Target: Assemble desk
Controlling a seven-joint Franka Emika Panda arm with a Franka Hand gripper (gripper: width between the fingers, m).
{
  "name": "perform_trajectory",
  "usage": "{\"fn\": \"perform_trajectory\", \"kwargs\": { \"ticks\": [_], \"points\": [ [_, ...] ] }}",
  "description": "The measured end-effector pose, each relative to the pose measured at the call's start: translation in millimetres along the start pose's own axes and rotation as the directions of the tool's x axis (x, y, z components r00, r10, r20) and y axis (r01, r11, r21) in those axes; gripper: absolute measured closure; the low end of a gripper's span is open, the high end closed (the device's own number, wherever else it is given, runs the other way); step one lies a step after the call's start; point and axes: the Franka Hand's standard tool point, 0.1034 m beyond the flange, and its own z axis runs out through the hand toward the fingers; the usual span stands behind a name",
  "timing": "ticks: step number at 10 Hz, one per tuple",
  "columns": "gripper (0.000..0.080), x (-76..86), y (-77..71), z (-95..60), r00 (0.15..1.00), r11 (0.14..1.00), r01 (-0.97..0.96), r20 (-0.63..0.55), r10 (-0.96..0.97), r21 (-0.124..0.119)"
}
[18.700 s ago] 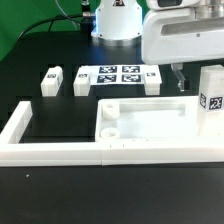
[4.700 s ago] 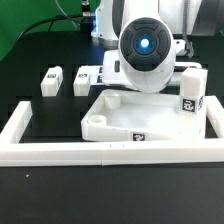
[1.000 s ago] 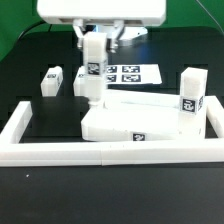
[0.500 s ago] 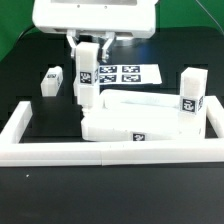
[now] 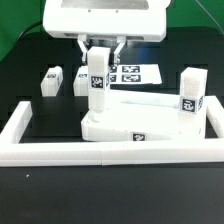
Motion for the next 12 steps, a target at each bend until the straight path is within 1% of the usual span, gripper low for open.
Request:
{"fn": "perform_trajectory", "kwargs": {
  "ticks": [6, 9, 12],
  "points": [
    [0.0511, -5.0, 5.8, 4.3, 1.000, 1.000, -0.004, 0.011, 0.004, -0.009],
    [0.0511, -14.1, 8.2, 10.6, 1.000, 1.000, 0.000, 0.029, 0.000, -0.015],
    [0.0510, -15.2, 10.2, 11.4, 0.999, 1.000, -0.002, 0.035, 0.003, -0.017]
  ]
}}
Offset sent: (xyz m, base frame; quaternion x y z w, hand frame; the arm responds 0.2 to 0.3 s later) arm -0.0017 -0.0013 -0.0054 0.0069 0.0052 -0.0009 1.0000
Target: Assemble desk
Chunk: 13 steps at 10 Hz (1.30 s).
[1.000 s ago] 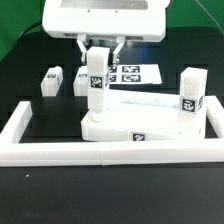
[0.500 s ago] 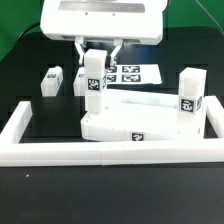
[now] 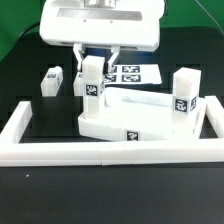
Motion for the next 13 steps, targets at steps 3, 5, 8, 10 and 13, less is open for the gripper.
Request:
{"fn": "perform_trajectory", "kwargs": {
  "ticks": [3, 5, 8, 10, 13],
  "points": [
    [0.0202, -0.1, 0.1, 0.1, 1.000, 1.000, 0.000, 0.000, 0.000, 0.000],
    [0.0165, -0.1, 0.1, 0.1, 1.000, 1.000, 0.000, 0.000, 0.000, 0.000],
    [0.0150, -0.1, 0.1, 0.1, 1.000, 1.000, 0.000, 0.000, 0.000, 0.000],
    [0.0150, -3.1, 4.6, 1.6, 0.996, 1.000, -0.013, 0.089, 0.011, 0.012],
    [0.0150, 5.4, 6.8, -5.4, 0.961, 0.996, -0.065, 0.272, 0.049, 0.053]
  ]
}}
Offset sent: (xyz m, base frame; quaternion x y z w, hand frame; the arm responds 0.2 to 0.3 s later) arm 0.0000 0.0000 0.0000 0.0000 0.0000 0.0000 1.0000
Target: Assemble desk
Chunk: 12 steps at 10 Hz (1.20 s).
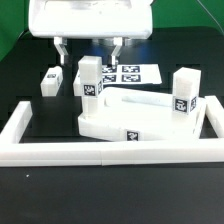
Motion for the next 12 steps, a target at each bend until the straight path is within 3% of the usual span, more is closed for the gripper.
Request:
{"fn": "perform_trajectory", "kwargs": {
  "ticks": [2, 3, 5, 6, 7, 8, 10, 12],
  "points": [
    [0.0150, 3.8, -2.6, -3.1, 0.981, 0.999, -0.022, 0.194, 0.015, 0.036],
    [0.0150, 7.3, -1.1, -0.4, 0.971, 0.999, -0.028, 0.238, 0.018, 0.039],
    [0.0150, 13.7, 2.7, 14.1, 0.980, 0.999, -0.037, 0.194, 0.033, 0.016],
    [0.0150, 12.0, 2.1, 15.3, 0.979, 0.999, -0.034, 0.201, 0.030, 0.017],
    [0.0272, 12.2, 1.7, 15.0, 0.977, 0.998, -0.069, 0.201, 0.065, 0.012],
    [0.0272, 11.3, 1.5, 16.1, 0.971, 0.992, -0.129, 0.204, 0.126, -0.001],
    [0.0511, 10.5, 0.5, 17.1, 0.944, 0.966, -0.259, 0.204, 0.258, -0.022],
    [0.0511, 10.1, -0.2, 17.5, 0.905, 0.927, -0.373, 0.202, 0.374, -0.044]
  ]
}}
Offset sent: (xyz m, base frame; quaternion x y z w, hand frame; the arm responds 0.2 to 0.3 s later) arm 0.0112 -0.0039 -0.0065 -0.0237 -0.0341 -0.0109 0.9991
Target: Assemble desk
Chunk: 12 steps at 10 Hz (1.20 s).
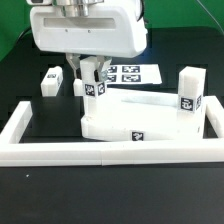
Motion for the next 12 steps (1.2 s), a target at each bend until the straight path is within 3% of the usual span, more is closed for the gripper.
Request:
{"fn": "perform_trajectory", "kwargs": {
  "ticks": [1, 3, 7, 10, 12],
  "points": [
    [0.0511, 0.2, -1.4, 0.6, 0.996, 0.996, -0.085, 0.001, 0.085, 0.004],
    [0.0511, 6.4, -19.7, 3.9, 0.948, 0.948, -0.318, 0.009, 0.318, 0.008],
    [0.0511, 8.3, -41.2, 7.7, 0.734, 0.734, -0.679, 0.042, 0.678, 0.006],
    [0.0509, 14.0, -39.7, 8.4, 0.508, 0.509, -0.861, 0.069, 0.858, 0.014],
    [0.0509, 15.0, -40.2, 8.3, 0.481, 0.481, -0.877, 0.065, 0.874, 0.023]
  ]
}}
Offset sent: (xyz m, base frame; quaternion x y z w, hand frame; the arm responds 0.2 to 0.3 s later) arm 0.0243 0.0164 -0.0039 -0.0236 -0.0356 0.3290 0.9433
